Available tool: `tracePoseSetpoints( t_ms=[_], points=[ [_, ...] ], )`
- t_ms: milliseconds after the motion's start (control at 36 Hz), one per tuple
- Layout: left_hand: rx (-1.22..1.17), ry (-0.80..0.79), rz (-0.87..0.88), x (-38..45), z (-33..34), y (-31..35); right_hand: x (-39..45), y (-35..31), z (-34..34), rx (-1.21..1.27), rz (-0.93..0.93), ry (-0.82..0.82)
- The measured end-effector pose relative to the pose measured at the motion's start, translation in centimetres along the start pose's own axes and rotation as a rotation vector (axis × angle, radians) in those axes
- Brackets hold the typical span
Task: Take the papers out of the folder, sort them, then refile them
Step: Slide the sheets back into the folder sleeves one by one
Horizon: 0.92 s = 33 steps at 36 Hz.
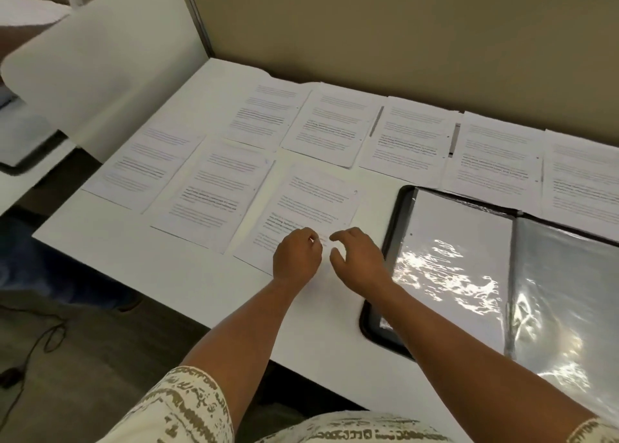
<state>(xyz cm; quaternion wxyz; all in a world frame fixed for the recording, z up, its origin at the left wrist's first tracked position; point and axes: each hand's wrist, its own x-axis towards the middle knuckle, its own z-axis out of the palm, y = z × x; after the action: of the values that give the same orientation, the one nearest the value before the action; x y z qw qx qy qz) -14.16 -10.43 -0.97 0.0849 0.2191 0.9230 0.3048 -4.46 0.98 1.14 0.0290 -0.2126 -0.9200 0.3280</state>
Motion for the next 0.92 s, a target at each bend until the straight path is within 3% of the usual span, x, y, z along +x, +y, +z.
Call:
tracePoseSetpoints(
  t_ms=[361,917],
  points=[
    [-0.051,-0.003,0.035,10.0,-9.0,-9.5,10.2,-9.8,3.9,0.025,0.078,0.076],
    [-0.073,0.037,0.041,22.0,-13.6,-11.4,22.8,-12.8,2.2,0.224,0.220,0.140]
  ],
)
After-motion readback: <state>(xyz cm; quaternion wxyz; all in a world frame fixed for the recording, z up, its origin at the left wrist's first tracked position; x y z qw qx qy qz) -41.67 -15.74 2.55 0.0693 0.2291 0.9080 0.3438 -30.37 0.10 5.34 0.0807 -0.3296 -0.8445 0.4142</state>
